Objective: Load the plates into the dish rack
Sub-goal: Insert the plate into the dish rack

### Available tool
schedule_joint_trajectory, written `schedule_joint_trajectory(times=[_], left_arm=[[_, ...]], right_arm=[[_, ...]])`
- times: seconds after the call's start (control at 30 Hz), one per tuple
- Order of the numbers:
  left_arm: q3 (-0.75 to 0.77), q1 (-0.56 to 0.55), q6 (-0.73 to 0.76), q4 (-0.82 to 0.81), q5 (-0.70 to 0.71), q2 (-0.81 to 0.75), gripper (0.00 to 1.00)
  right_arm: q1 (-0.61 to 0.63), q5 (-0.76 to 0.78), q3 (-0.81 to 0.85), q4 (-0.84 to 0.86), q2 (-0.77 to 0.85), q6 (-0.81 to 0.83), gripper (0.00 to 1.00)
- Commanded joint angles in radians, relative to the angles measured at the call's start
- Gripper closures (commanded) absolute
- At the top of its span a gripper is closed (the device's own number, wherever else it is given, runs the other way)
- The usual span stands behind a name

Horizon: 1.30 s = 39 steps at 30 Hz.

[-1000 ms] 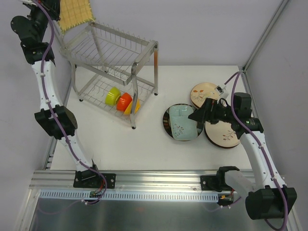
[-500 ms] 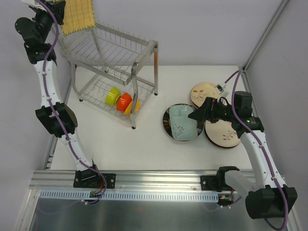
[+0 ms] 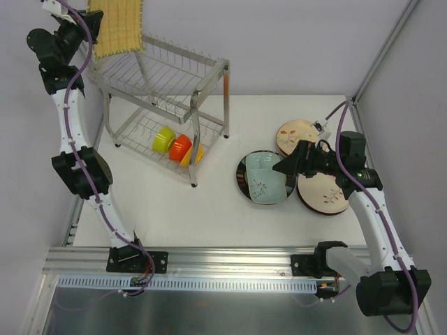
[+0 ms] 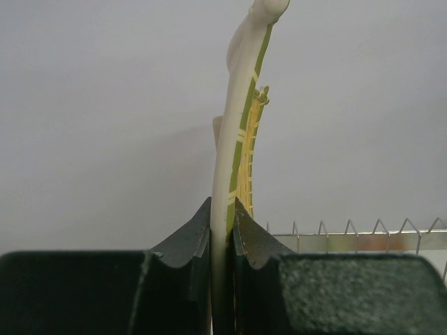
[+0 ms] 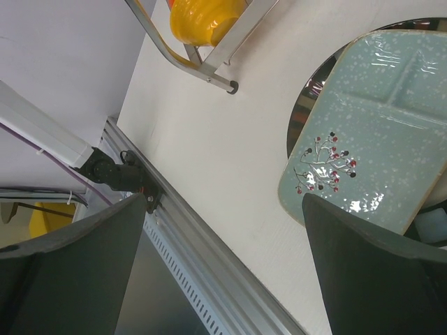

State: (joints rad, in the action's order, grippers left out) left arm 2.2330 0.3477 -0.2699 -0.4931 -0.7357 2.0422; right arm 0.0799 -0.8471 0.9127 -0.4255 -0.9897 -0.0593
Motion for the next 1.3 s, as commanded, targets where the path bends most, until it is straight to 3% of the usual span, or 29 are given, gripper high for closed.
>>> schedule_joint_trajectory(times=[0.0,1.27], left_arm=[[0.002,0.01,0.077,-0.125,-0.017,-0.017,1.0],[-0.32,0.051,0.118,-0.098,-0.016,-0.157,1.0]], right_arm=[[-0.003,-0.036,0.023,0.05,0.003,0.016,0.0],[-0.003,-0.037,0.0,0.05,0.017,0.018,0.0]])
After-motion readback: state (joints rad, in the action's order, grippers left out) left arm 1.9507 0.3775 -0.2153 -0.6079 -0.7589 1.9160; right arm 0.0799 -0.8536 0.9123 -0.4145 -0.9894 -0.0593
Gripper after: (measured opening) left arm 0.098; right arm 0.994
